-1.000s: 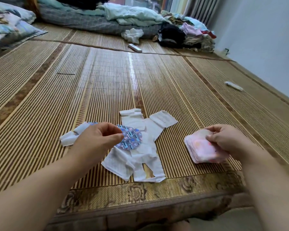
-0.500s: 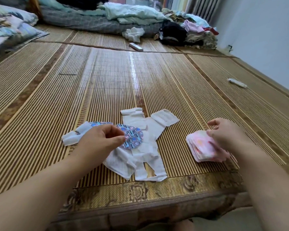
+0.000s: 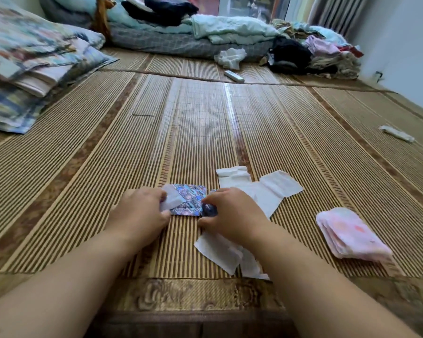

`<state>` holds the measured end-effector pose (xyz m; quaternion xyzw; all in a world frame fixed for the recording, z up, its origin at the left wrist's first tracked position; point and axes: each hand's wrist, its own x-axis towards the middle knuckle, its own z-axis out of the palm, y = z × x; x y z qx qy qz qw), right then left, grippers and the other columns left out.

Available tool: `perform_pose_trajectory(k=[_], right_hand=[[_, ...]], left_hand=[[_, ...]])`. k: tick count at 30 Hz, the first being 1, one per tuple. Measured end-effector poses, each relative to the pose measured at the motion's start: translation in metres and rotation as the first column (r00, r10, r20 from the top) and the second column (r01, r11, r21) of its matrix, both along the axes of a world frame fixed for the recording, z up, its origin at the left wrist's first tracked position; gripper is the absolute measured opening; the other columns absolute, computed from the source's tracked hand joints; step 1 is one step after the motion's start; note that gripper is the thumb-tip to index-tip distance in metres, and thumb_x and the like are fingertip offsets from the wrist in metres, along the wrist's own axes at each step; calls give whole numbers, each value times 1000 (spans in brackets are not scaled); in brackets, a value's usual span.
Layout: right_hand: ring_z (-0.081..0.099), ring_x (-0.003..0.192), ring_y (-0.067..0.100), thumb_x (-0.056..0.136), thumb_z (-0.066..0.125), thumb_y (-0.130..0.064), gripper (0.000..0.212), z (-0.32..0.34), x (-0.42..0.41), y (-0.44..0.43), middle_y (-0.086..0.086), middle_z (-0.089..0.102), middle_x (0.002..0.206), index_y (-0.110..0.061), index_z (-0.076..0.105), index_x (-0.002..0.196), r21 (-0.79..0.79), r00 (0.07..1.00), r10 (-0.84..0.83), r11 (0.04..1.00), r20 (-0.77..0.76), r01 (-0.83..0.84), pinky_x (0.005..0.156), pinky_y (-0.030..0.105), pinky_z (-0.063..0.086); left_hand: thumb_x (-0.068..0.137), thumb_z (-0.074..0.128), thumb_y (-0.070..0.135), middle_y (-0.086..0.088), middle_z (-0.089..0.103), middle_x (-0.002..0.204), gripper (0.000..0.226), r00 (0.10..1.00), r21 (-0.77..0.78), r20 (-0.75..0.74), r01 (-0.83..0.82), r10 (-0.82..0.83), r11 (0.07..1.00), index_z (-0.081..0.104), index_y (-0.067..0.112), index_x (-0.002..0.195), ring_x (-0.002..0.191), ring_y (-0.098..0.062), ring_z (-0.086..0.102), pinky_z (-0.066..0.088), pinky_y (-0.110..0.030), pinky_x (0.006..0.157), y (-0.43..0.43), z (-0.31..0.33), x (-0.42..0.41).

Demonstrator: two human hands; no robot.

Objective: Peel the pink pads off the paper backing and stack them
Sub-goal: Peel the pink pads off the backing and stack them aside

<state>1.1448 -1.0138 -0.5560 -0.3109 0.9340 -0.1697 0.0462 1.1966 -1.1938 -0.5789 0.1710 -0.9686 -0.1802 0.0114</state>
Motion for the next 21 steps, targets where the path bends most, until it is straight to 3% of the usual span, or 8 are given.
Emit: perform_pose_trajectory(k=[3,5,8,11,14,16,21], right_hand=[[59,84,20,75,68,-43,29,-3,-6,-9,2,67,88,-18,71,89,37,998,-39,998,-44,41,65,29,45],[59,86,21,74,67,-48,35,-5,-7,-11,3,68,91,-19,71,94,37,996,-54,998,-70,57,69,32,49],[57,97,23,71,66,-58,53,-9,-4,-15,4,66,105,-25,65,113,39,994,-76,996,-78,79,80,34,49],[52,97,24,71,61,-63,54,-13,-1,-18,3,63,105,-30,60,114,34,986,-99,994,-135,104,75,34,44],[53,95,27,77,58,-48,47,-16,-2,-20,6,63,103,-25,57,118,2,977,-113,993,-179,116,71,33,41],[54,94,29,79,55,-37,39,-16,-1,-19,7,63,100,-21,60,114,-13,977,-130,991,-171,130,69,33,41],[59,73,25,86,51,-24,18,-2,0,-17,4,64,75,-16,67,85,-136,963,-188,977,-194,163,61,35,47]], left_hand=[[85,58,38,4,65,105,14,998,-38,-59,-29,27,999,66,30,93,101,-25,49,45,-43,88,-8,2,5],[87,57,36,4,66,100,12,995,-9,-100,-22,20,1000,66,27,86,95,-23,47,44,-43,87,-9,3,7],[91,54,31,1,68,89,17,953,256,-301,49,31,965,64,22,81,85,-19,57,49,-40,73,-7,19,13],[85,51,38,-2,64,68,21,886,586,-432,137,165,798,59,24,72,61,-13,58,47,-37,55,-5,44,24],[90,52,29,8,72,78,26,869,843,-405,235,285,483,64,32,66,68,-9,67,54,-26,57,-6,55,30],[93,51,20,3,75,85,35,871,917,-344,230,351,326,65,32,64,74,-13,70,54,-23,57,-10,55,30],[94,49,17,-15,67,97,16,873,978,-148,59,465,201,60,15,83,76,-23,65,53,-26,50,-20,47,24]])
